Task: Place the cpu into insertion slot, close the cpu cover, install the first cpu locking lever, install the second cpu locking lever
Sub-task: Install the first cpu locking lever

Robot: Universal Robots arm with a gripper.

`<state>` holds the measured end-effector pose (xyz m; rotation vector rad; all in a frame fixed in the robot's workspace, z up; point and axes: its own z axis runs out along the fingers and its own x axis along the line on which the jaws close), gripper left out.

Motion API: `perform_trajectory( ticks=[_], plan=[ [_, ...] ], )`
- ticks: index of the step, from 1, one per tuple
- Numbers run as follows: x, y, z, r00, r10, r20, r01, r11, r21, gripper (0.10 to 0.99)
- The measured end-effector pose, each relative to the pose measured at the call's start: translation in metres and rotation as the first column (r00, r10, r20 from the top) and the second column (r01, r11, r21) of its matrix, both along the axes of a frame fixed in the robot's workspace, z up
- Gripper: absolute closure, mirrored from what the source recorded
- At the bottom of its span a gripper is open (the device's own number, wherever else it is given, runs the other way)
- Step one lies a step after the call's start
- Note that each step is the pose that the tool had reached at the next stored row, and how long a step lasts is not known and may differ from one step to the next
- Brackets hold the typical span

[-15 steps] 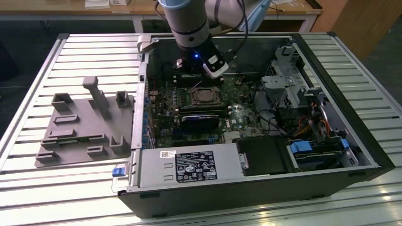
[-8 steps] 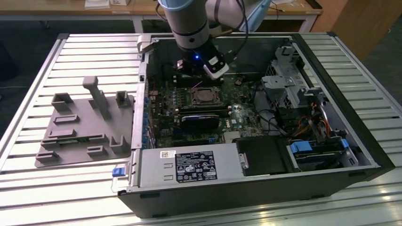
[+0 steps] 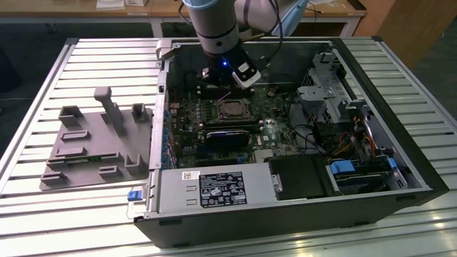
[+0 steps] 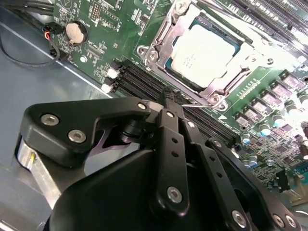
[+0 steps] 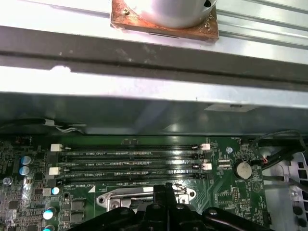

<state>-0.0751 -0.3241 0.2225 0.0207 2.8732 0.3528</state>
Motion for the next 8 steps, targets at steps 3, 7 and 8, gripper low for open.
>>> perform_trajectory(
  ticks=[3, 7, 8],
  plan=[
    [0.0001, 0.0047, -0.0002, 1.0000, 0.000, 0.0001, 0.000, 1.0000, -0.006, 0.984],
    [0.0000, 0.0090, -0.0004, 1.0000, 0.000, -0.0001, 0.000, 1.0000, -0.007, 0.984],
    [0.0000, 0.0094, -0.0005, 1.0000, 0.000, 0.0000, 0.000, 1.0000, -0.007, 0.984]
  ],
)
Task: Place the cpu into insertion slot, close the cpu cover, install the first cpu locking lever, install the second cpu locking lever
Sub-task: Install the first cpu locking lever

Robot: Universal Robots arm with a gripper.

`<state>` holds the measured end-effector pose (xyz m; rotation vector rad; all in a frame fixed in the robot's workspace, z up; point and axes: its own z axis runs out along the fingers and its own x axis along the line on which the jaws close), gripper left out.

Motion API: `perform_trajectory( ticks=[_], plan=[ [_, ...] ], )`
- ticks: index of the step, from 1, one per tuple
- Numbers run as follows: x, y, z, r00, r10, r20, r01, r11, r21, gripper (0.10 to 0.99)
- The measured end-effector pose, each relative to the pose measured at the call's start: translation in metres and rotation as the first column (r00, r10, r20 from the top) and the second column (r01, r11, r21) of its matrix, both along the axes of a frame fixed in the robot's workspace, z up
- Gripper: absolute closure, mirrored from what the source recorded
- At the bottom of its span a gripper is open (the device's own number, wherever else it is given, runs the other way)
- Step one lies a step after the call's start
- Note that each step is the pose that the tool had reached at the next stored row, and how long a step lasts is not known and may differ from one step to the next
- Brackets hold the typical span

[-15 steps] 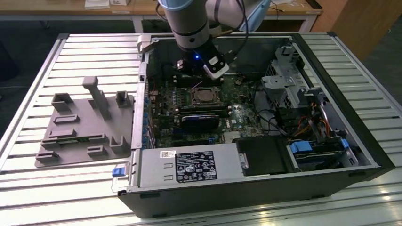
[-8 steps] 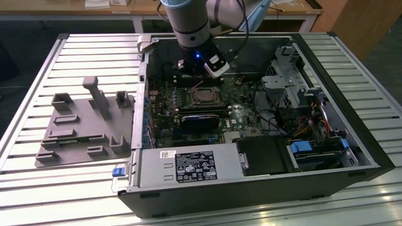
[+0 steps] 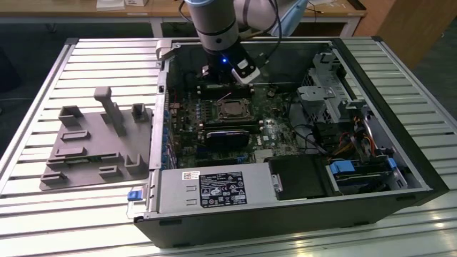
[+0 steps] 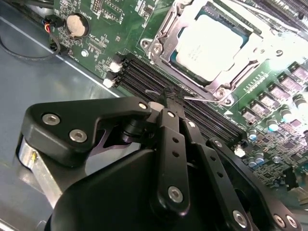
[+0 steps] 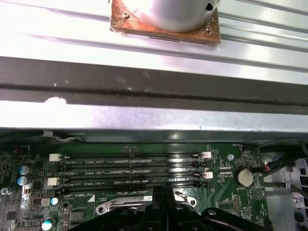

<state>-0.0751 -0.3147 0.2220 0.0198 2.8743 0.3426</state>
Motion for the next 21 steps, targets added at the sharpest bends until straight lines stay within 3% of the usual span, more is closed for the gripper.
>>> perform_trajectory(
  ticks=[3, 5, 7, 12, 13, 16, 21],
  plan=[
    [0.0000, 0.0008, -0.0003, 1.0000, 0.003, 0.0001, -0.003, 1.0000, 0.000, 0.984],
    [0.0000, 0.0008, -0.0014, 1.0000, 0.005, 0.0039, -0.005, 1.0000, 0.000, 0.984],
    [-0.0001, 0.0008, -0.0026, 0.9998, 0.005, 0.0169, -0.005, 1.0000, 0.000, 0.984],
    [-0.0006, 0.0009, -0.0056, 0.9984, 0.005, 0.0559, -0.005, 1.0000, 0.000, 0.984],
    [-0.0012, 0.0008, -0.0061, 0.9982, 0.005, 0.0594, -0.005, 1.0000, 0.000, 0.984],
    [-0.0031, 0.0008, -0.0074, 0.9981, -0.011, 0.0612, 0.011, 0.9999, 0.000, 0.984],
    [-0.0038, 0.0009, -0.0105, 0.9946, -0.084, 0.0612, 0.084, 0.9965, 0.000, 0.984]
  ],
)
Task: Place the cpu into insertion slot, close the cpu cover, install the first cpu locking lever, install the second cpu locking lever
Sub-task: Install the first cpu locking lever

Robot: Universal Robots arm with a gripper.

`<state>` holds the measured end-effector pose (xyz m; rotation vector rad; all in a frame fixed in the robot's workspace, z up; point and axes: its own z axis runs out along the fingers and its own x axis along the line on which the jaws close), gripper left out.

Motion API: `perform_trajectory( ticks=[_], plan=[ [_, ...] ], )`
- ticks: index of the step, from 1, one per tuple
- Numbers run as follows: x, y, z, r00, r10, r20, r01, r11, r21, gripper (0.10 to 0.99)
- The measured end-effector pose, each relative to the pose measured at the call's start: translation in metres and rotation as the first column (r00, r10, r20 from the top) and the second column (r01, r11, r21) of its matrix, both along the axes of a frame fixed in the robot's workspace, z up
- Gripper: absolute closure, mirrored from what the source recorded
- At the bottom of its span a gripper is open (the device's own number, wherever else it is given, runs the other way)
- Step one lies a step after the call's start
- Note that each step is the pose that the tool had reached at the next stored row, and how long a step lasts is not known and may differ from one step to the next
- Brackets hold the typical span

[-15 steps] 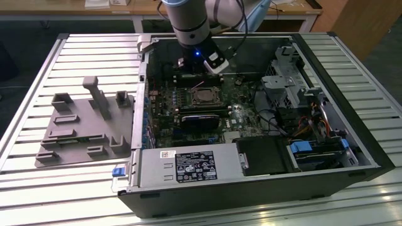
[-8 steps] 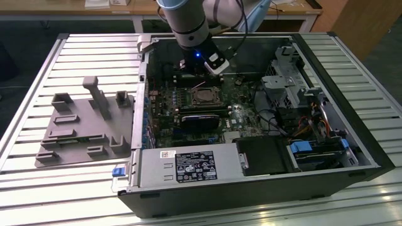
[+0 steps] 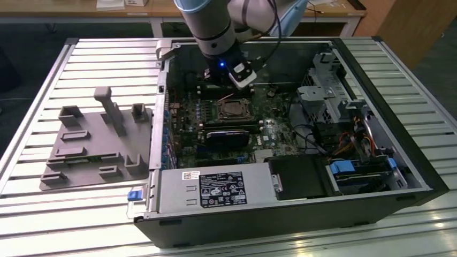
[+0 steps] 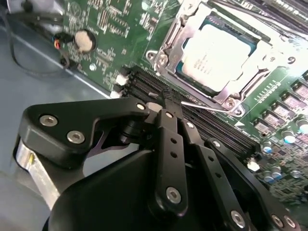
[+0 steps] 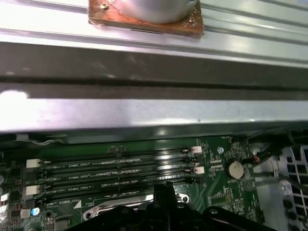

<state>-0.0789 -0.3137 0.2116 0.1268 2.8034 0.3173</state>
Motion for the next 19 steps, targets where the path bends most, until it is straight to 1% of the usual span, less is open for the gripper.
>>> perform_trajectory(
  ticks=[3, 5, 11, 16, 19],
  plan=[
    [-0.0002, 0.0001, -0.0020, 0.9990, -0.045, 0.0001, 0.045, 0.9990, 0.000, 0.984],
    [-0.0010, 0.0006, -0.0031, 0.9980, -0.063, 0.0000, 0.063, 0.9980, 0.000, 0.984],
    [-0.0044, 0.0047, -0.0052, 0.9961, -0.088, 0.0000, 0.088, 0.9961, 0.000, 0.984],
    [-0.0050, 0.0080, -0.0071, 0.9934, -0.114, 0.0000, 0.114, 0.9934, 0.000, 0.984],
    [-0.0051, 0.0110, -0.0083, 0.9923, -0.124, 0.0000, 0.124, 0.9923, 0.000, 0.984]
  ],
)
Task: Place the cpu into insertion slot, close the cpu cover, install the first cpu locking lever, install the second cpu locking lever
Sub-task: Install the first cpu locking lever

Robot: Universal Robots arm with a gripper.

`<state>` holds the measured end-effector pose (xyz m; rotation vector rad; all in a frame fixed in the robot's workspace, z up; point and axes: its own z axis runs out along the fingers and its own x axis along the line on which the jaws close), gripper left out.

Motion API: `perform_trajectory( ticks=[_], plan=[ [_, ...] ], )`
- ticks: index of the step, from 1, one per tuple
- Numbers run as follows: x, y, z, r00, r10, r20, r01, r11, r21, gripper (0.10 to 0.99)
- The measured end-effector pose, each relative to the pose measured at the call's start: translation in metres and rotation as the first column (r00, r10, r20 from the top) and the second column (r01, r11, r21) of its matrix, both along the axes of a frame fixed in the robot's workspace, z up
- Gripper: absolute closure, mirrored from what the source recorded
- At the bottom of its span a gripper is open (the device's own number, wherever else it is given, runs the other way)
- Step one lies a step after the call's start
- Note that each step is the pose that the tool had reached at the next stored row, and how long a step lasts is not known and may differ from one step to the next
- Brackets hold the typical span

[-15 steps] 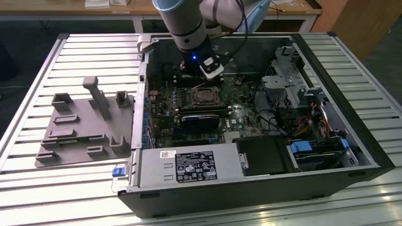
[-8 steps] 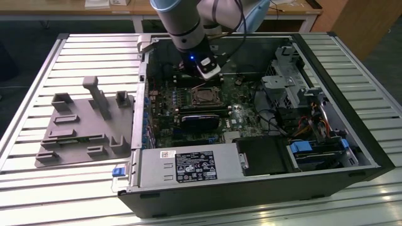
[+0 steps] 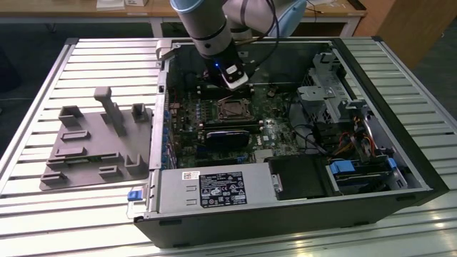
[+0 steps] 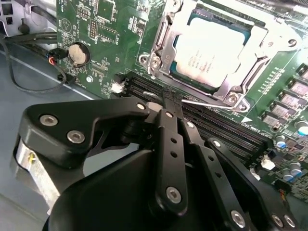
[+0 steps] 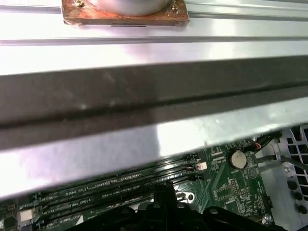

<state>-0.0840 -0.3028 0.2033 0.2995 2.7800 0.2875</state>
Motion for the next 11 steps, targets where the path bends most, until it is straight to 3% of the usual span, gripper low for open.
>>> perform_trajectory(
  ticks=[11],
  plan=[
    [-0.0006, 0.0049, -0.0028, 0.9994, -0.034, 0.0000, 0.034, 0.9994, 0.000, 0.984]
  ],
)
